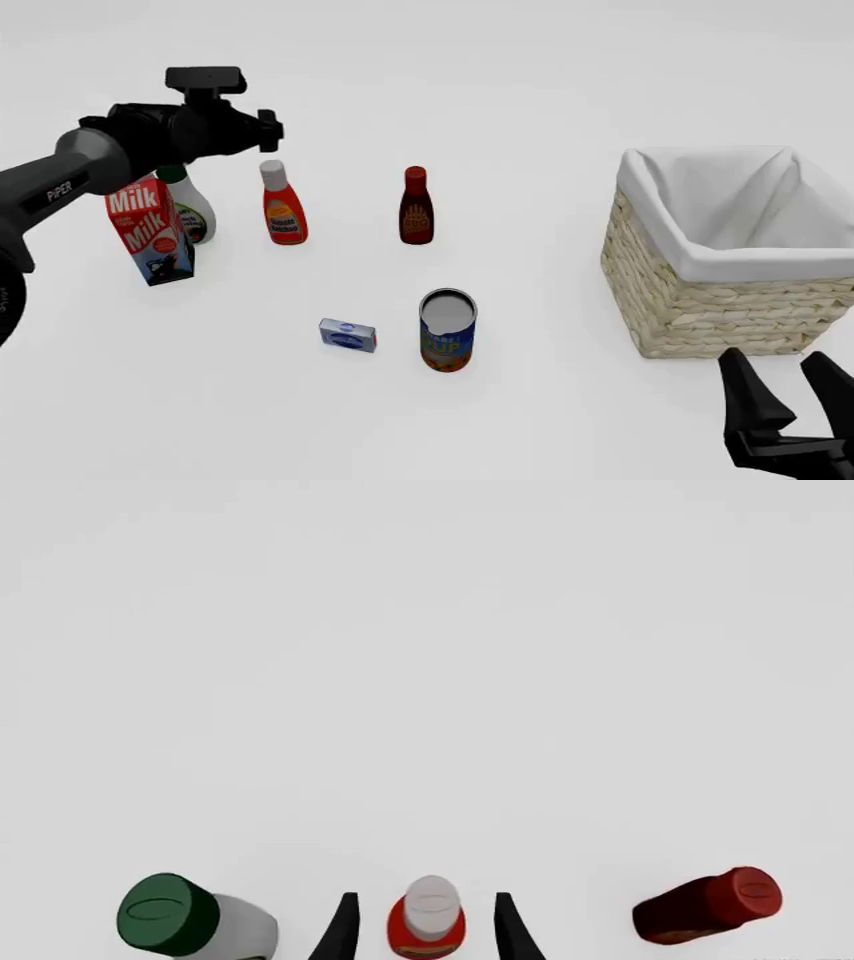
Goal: Pick the ketchup and place it in the basket.
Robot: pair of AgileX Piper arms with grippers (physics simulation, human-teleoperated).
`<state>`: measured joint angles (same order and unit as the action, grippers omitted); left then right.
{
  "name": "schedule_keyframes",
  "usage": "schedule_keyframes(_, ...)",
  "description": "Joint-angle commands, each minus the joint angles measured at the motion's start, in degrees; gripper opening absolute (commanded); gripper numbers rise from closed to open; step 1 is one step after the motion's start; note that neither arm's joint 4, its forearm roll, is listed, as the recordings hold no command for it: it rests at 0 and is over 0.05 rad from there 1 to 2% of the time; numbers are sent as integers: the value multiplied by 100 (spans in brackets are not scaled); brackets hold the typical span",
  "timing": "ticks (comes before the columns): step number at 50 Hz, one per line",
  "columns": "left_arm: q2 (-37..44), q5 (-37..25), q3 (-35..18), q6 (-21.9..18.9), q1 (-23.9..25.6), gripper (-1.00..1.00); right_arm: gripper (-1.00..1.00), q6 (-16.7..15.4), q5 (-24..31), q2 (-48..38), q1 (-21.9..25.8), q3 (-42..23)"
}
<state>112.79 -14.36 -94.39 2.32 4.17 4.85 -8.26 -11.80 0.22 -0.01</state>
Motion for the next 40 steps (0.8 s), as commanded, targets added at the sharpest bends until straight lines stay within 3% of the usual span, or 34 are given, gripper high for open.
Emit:
schedule_keyframes(1, 101, 40, 4, -24, 46, 100, 100, 22, 26, 31, -3, 0)
schedule_keyframes(40, 472, 126, -151, -39, 53, 100, 100, 62, -77, -101, 3, 0)
